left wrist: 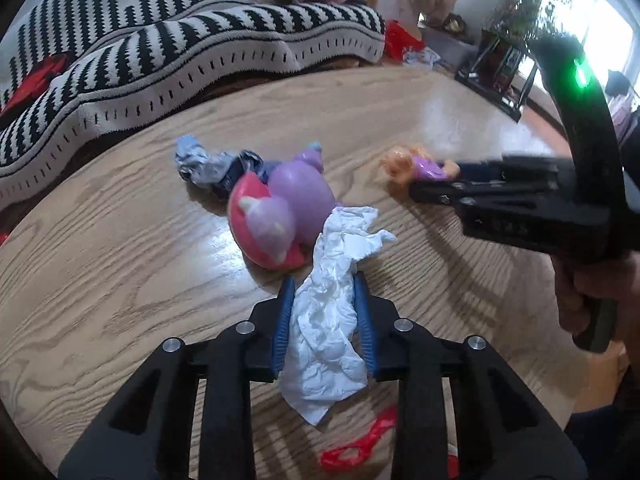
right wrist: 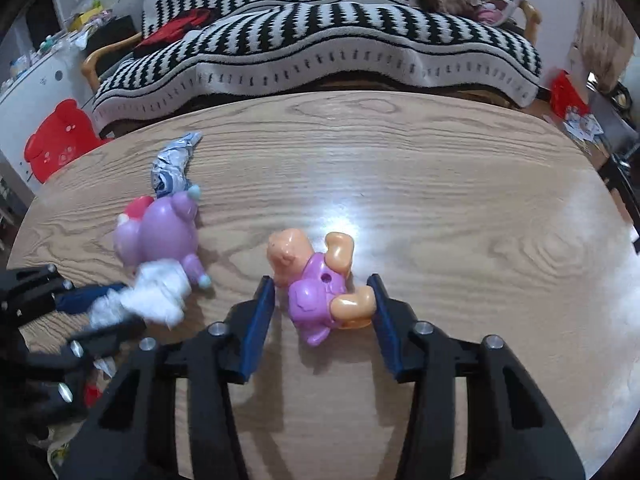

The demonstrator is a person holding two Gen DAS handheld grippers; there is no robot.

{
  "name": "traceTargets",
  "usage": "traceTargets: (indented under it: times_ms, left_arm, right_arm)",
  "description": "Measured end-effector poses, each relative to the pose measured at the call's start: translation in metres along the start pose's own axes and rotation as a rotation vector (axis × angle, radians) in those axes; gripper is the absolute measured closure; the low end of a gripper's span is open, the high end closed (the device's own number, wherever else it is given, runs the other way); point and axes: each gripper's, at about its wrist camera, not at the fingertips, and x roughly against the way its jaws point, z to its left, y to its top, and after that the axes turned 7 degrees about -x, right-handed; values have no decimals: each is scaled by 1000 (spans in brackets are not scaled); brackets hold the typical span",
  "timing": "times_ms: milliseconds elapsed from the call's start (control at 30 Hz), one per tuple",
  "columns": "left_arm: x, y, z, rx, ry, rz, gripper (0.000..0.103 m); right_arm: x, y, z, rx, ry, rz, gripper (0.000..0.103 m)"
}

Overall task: Collect trash
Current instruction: 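Carry the tissue and doll over the bin and open both tools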

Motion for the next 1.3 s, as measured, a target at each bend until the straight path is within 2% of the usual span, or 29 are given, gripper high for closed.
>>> traceTargets:
  times_ms: [300, 433, 567, 700, 800, 900, 1067, 1200, 1300]
  left_arm:
    - [33, 2, -20, 29, 29, -54, 75]
    - [60, 7, -31, 88, 72, -88, 75]
    - [74, 11, -58, 96, 53, -103, 75]
    - [79, 13, -95, 68, -11, -106, 75]
    - [75, 14, -131, 8, -40, -105, 75]
    - [63, 15, -171, -62, -102, -85, 75]
    - [40, 18, -247, -174, -199, -63, 75]
    - [27, 20, -310, -233, -280, -57, 75]
    - [13, 15, -369, -311, -357, -52, 75]
  right_arm:
    - [73, -45, -26, -99, -26, -30, 65]
    - [112, -69, -36, -111, -52, -74, 65]
    - [143, -97, -51, -135, -77, -98, 65]
    - [170, -124, -73, -177, -94, -128, 65]
    - [190, -148, -102, -238, -103, -145, 65]
    - [209, -174, -138, -313, -125, -154, 65]
    - [244, -219, -203, -455, -181, -195, 65]
    - [271, -270, -263, -619, -208, -216, 65]
    - [286, -302, -299, -727, -249, -215, 65]
